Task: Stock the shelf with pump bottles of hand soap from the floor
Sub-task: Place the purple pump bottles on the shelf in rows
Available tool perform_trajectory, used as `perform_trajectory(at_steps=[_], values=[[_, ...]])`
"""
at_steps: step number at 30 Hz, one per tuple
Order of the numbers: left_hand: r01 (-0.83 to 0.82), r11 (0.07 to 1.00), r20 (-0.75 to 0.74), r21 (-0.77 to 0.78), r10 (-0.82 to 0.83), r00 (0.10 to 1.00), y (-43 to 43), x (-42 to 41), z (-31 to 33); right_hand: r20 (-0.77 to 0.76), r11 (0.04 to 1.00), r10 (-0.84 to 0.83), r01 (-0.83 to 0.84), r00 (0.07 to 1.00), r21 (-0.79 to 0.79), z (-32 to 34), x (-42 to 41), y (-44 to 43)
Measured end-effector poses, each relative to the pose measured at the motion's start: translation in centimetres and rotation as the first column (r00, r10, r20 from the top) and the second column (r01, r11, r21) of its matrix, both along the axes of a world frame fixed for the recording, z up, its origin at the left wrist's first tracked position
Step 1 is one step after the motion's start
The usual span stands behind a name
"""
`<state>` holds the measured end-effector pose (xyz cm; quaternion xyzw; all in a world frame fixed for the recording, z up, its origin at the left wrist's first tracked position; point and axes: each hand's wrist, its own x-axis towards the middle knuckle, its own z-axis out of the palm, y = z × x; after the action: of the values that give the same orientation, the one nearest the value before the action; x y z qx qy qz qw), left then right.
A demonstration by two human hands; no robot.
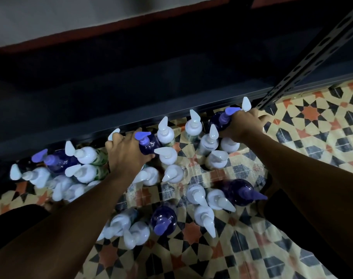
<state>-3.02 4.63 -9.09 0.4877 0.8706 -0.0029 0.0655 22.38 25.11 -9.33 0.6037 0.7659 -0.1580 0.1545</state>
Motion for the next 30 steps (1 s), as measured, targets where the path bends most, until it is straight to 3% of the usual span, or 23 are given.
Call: perform_trajectory(at_steps=[14, 21, 30], values=[[0.019, 1.000, 0.015, -0.011, -0.019, 1.000, -0.1, -0.6, -0.3, 0.042, 1.000, 0.015, -0.014, 0.999, -0.012, 0.7, -0.1, 0.4], [0.036, 0.999, 0.098, 0.020, -0.038, 0.994, -0.2, -0.6, 1.1, -0.234, 1.000, -0.004, -0.002, 0.972, -0.027, 1.6, 1.8, 0.3], [-0.021, 0.982, 0.195, 0.186, -0.016, 0.981, -0.3, -0.6, 8.5, -0.434, 0.997, -0.046, 0.065, 0.900, 0.030, 8.7, 2.8, -0.9]])
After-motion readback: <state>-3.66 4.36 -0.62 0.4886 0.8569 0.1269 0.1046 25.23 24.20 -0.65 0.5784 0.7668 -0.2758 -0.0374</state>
